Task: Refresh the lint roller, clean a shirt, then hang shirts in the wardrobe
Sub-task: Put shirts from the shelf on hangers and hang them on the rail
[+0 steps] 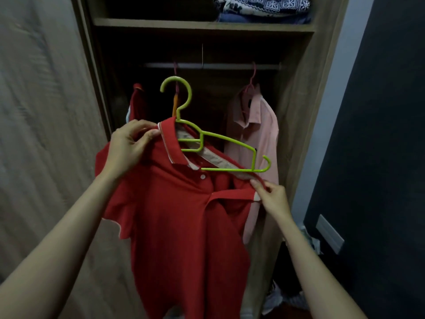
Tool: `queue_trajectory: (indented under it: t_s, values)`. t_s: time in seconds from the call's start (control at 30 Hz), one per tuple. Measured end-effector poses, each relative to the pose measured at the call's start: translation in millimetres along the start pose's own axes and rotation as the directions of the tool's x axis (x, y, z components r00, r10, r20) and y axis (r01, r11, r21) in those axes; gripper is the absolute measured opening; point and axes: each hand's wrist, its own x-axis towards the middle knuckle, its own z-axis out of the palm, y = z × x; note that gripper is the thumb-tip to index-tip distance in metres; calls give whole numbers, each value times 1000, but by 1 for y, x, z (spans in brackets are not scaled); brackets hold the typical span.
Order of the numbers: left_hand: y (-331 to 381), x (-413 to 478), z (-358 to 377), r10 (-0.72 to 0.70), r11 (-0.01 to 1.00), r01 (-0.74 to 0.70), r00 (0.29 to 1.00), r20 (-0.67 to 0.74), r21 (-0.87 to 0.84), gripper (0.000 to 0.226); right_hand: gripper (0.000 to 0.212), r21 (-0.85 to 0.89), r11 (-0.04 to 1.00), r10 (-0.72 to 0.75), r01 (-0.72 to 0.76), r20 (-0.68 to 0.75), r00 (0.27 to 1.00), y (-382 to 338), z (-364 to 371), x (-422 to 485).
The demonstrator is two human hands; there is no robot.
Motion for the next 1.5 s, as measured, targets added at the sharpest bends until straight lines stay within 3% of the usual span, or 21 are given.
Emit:
queue_trajectory:
  t_s: [0.07, 0.2, 0.3, 0.4, 0.5, 0.6, 0.73, 0.87, 1.03, 1.23, 1.4, 1.5]
  values:
    - [-6, -3, -3, 22, 998, -23, 1000, 20, 60, 10, 23, 67, 997, 48, -44, -58, 997, -9, -7, 8]
    - [-7, -2, -2, 85, 983, -91, 995, 48, 158, 19, 17, 210, 975, 105, -70, -159, 982, -32, -21, 18]
    - [-6, 0, 5, 127, 962, -143, 989, 81, 234, 18, 20, 185, 982, 68, -27, -217, 974, -56, -26, 20]
    - [-5, 3, 16, 89, 955, -106, 993, 75, 278, 21, 14, 69, 988, -122, 138, -195, 973, -78, -27, 14]
    - [2, 8, 26, -7, 996, 9, 1000, -13, 94, 10, 6, -116, 943, -305, 313, 84, 949, -95, -23, 3]
    - [7, 12, 31, -56, 997, 53, 997, -48, -58, 21, 35, -346, 809, -482, 476, 73, 873, -92, -23, 7]
    - [7, 13, 37, -54, 992, 51, 998, -19, -116, 27, 61, -647, 614, -544, 452, 68, 837, -90, -27, 22]
    - [8, 12, 45, -35, 987, 40, 999, 33, -158, 20, 59, -541, 678, -478, 498, 190, 858, -89, -24, 34]
    - [5, 10, 50, -33, 984, 42, 998, 58, -173, 12, 48, -520, 683, -541, 513, 112, 834, -81, -18, 34]
    - [22, 10, 65, 21, 985, -1, 993, 113, -170, 17, 32, -504, 625, -603, 595, 172, 779, -93, 8, 29]
    - [6, 13, 55, 10, 982, -13, 1000, -16, -191, 10, 26, -459, 690, -604, 559, 60, 795, -93, -5, 36]
    - [1, 14, 56, 76, 995, -69, 992, 100, -75, 23, 33, -454, 702, -597, 549, 45, 801, -95, -10, 39]
